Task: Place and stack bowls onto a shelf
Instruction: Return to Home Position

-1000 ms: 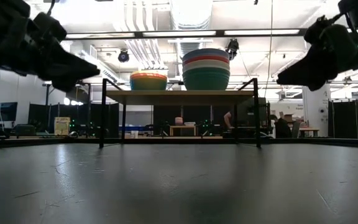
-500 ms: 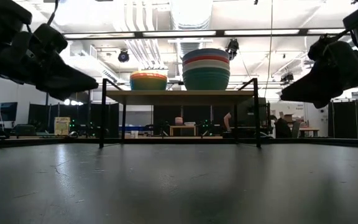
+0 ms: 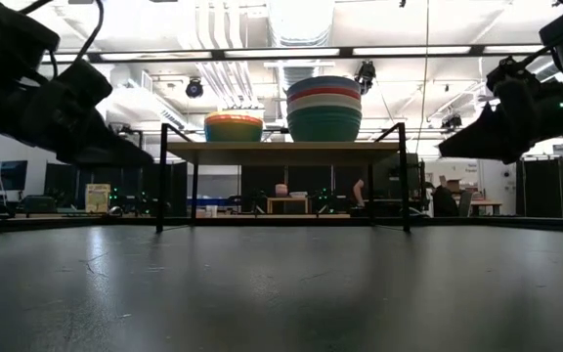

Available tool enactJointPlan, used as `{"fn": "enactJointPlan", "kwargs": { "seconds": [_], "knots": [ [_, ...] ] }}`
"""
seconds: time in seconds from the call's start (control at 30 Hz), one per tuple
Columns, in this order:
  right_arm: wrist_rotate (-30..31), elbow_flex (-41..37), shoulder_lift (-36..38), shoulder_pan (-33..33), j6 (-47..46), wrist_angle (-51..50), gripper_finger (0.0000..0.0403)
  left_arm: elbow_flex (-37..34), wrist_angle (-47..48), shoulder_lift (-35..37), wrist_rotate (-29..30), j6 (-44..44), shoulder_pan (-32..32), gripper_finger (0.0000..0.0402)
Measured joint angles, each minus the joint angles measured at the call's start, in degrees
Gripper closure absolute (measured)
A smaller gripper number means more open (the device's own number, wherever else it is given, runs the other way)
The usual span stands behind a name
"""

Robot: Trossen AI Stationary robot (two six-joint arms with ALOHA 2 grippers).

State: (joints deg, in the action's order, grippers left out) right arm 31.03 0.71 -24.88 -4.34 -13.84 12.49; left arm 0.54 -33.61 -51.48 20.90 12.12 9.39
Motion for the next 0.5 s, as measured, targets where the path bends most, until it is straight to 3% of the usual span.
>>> {"fn": "enactJointPlan", "kwargs": {
  "seconds": [0.4, 0.5],
  "knots": [
    [0.1, -0.02, -0.01, 0.0, 4.87, -0.05, 0.0266, 0.27, 1.15, -4.09, -0.02, 0.0, 0.0, 0.0325],
    [0.12, -0.02, -0.03, 0.0, 4.87, -0.09, 0.0266, 0.43, 3.1, 0.29, -0.08, 0.0, 0.0, 0.0325]
  ]
}}
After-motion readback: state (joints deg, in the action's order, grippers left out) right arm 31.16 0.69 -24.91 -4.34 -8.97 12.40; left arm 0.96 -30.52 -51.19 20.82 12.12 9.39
